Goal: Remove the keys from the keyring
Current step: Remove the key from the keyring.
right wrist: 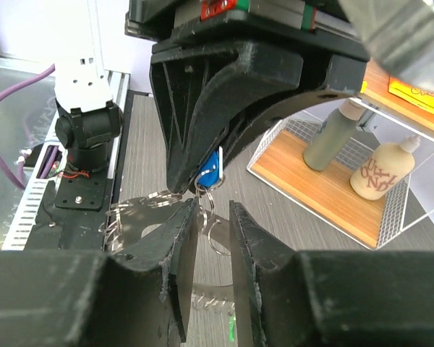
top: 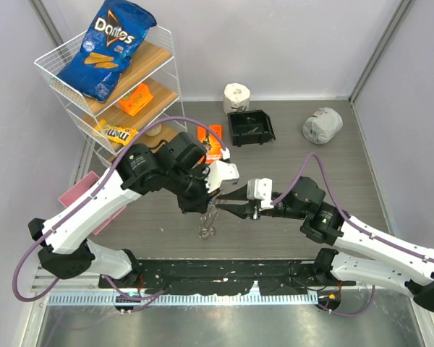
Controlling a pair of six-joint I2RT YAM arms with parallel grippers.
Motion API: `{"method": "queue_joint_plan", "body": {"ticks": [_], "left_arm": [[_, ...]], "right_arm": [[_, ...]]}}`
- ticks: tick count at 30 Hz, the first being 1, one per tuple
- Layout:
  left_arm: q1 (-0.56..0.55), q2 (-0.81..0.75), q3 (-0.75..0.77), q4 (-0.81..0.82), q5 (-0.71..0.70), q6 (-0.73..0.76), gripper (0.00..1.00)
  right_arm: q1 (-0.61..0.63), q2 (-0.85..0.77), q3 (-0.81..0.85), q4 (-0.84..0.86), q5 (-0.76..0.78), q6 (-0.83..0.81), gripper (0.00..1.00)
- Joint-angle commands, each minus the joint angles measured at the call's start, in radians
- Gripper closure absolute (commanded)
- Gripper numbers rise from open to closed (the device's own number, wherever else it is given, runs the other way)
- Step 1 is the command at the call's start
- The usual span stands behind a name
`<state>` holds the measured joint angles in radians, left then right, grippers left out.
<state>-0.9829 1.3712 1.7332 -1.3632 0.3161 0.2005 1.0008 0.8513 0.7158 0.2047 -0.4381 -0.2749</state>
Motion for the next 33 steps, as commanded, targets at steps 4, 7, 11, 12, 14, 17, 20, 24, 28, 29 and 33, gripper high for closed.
{"method": "queue_joint_plan", "body": {"ticks": [4,7,11,12,14,17,20,24,28,29,33], "left_arm": [[-0.01,-0.044,0.008,-0.027,0.035,0.017,1.0],[-0.01,-0.046,0.008,-0.022,0.037,0.017,1.0],[-0.013,-0.054,0.008,-0.019,0.044,0.017,1.0],[-0.014,-0.055,0.008,-0.02,0.043,0.019,1.0],[-0.014,-0.058,0.008,-0.019,0.046,0.019,1.0],[-0.019,-0.061,0.008,-0.017,0.052,0.019,1.0],[-0.023,-0.063,0.005,-0.017,0.057,0.02,1.0],[-0.025,-0.063,0.003,-0.014,0.057,0.022,1.0],[-0.028,-0.061,-0.003,-0.011,0.063,0.022,1.0],[-0.03,-0.061,-0.006,-0.01,0.064,0.022,1.0],[-0.033,-0.061,-0.004,-0.008,0.066,0.022,1.0]], "right_arm": [[-0.002,0.025,0.06,0.061,-0.059,0.02,0.73],[-0.002,0.037,0.059,0.062,-0.067,0.022,0.74],[-0.002,0.045,0.06,0.062,-0.071,0.023,0.74],[-0.002,0.046,0.059,0.062,-0.074,0.023,0.75],[-0.002,0.051,0.059,0.064,-0.079,0.026,0.75],[-0.002,0.054,0.063,0.065,-0.085,0.028,0.76],[-0.002,0.057,0.063,0.067,-0.091,0.029,0.76],[-0.002,0.058,0.066,0.073,-0.099,0.037,0.56],[-0.002,0.061,0.071,0.075,-0.106,0.037,0.59],[-0.002,0.064,0.073,0.075,-0.111,0.036,0.6],[-0.002,0.072,0.077,0.071,-0.131,0.039,0.61]]}}
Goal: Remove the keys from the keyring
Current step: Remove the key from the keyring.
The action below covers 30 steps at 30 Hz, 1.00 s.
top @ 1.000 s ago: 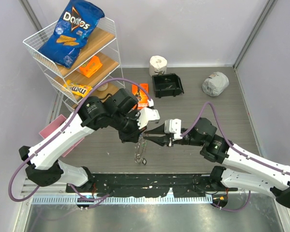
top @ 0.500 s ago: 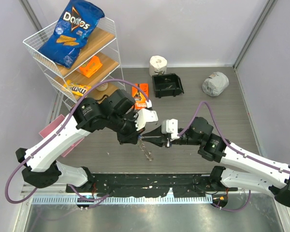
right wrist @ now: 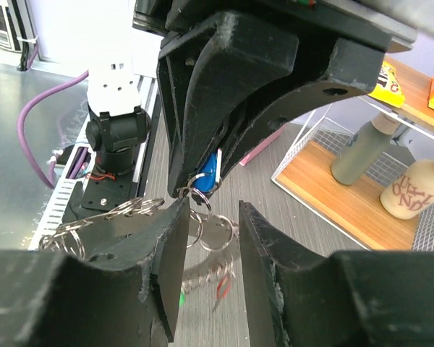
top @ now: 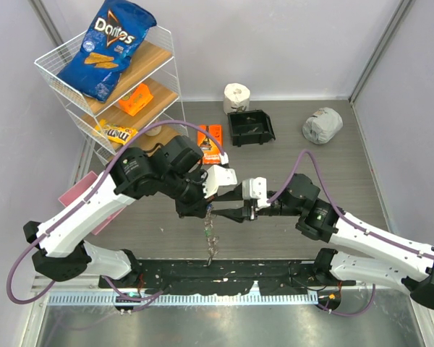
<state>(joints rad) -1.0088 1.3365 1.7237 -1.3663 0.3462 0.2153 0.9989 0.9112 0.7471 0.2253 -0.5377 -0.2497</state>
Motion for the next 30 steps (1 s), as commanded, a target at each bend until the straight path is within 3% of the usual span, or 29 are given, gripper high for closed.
{"method": "queue_joint_plan", "body": {"ticks": [1,9,14,30], "left_arm": [[-0.007,-0.026,0.005,-0.007,0.036,0.007,1.0],[-0.01,-0.033,0.01,-0.005,0.034,0.009,1.0],[-0.01,-0.039,0.014,-0.01,0.011,0.006,1.0],[-0.008,-0.049,-0.015,0.015,0.022,-0.008,1.0]], "right_arm": [[0.0,0.012,0.047,0.051,-0.034,0.012,0.61],[0.0,0.025,0.055,0.037,-0.064,0.01,0.74],[0.0,0.017,0.055,0.006,-0.064,0.004,0.95],[0.0,-0.11,-0.015,0.035,0.008,0.027,0.95]]}}
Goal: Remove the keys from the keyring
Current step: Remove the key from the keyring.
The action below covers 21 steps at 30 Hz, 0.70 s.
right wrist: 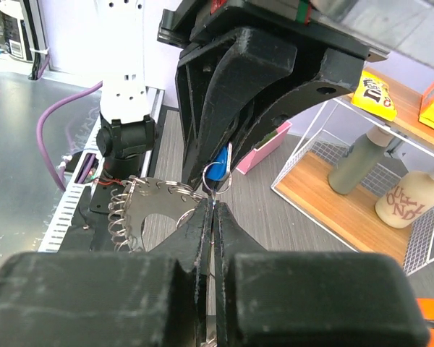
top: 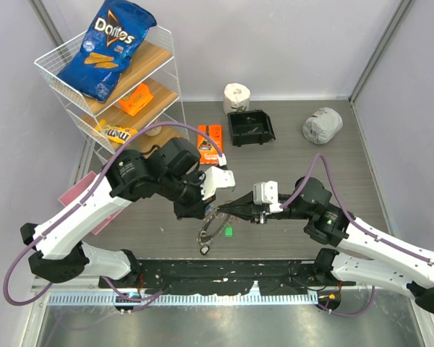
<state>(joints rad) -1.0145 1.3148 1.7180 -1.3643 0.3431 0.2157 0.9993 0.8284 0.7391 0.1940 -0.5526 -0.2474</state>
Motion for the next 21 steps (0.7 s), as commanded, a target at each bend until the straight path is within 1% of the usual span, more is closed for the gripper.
{"method": "queue_joint_plan", "body": {"ticks": [1,4,13,17,21], "left_arm": [[-0.004,-0.028,-0.015,0.019,0.027,-0.009,1.0],[-0.004,-0.031,-0.027,0.031,0.036,-0.009,1.0],[-0.006,-0.034,-0.092,0.088,0.074,-0.022,1.0],[-0.006,-0.042,-0.116,0.123,0.094,-0.029,1.0],[-0.004,-0.045,-0.133,0.146,0.094,-0.035,1.0]], "right_arm": [[-0.001,-0.031,-0.01,0.071,0.028,0.031,0.95],[-0.001,-0.044,-0.024,0.105,0.033,0.045,0.95],[-0.001,-0.095,-0.084,0.228,0.121,0.092,0.95],[0.001,-0.11,-0.106,0.263,0.177,0.114,0.95],[0.001,-0.114,-0.11,0.263,0.21,0.131,0.95]]}}
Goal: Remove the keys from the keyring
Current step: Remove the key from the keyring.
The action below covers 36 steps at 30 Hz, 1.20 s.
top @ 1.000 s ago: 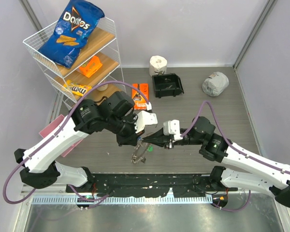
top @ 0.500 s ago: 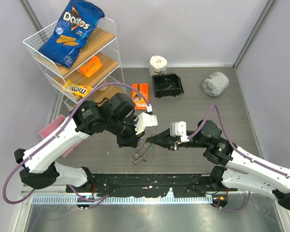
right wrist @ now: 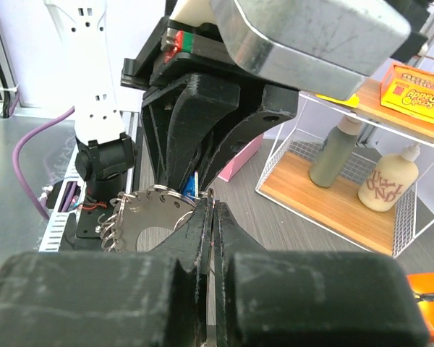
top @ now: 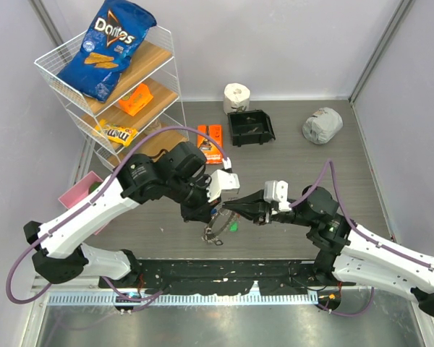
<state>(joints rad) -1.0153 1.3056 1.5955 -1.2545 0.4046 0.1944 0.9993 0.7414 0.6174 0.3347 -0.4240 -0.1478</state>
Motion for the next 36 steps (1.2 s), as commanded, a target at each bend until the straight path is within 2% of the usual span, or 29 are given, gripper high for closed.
{"method": "queue_joint_plan", "body": {"ticks": [1,8,9,10,12,14,24,36], "left_arm": [[-0.005,-0.035,-0.012,0.041,0.03,-0.016,1.0],[-0.002,-0.06,0.0,0.063,-0.042,-0.027,1.0],[-0.003,-0.068,0.004,0.067,-0.055,-0.03,1.0],[-0.003,-0.074,0.007,0.069,-0.065,-0.03,1.0],[-0.003,-0.089,0.017,0.079,-0.081,-0.032,1.0],[-0.003,-0.097,0.023,0.078,-0.089,-0.027,1.0],[-0.003,-0.083,0.063,0.029,-0.073,-0.012,1.0],[-0.005,-0.091,0.057,0.032,-0.052,0.008,1.0]], "right_arm": [[0.001,-0.025,0.008,0.121,0.08,0.031,0.95],[-0.001,-0.06,-0.016,0.102,0.114,0.045,0.94],[-0.001,-0.069,-0.027,0.098,0.113,0.042,0.9],[-0.001,-0.074,-0.031,0.095,0.108,0.04,0.78],[-0.001,-0.085,-0.051,0.09,0.1,0.045,0.63],[-0.001,-0.094,-0.068,0.086,0.087,0.05,0.6],[-0.001,-0.071,-0.025,0.023,0.01,0.028,0.6],[-0.001,0.052,0.1,-0.005,-0.094,0.01,0.73]]}}
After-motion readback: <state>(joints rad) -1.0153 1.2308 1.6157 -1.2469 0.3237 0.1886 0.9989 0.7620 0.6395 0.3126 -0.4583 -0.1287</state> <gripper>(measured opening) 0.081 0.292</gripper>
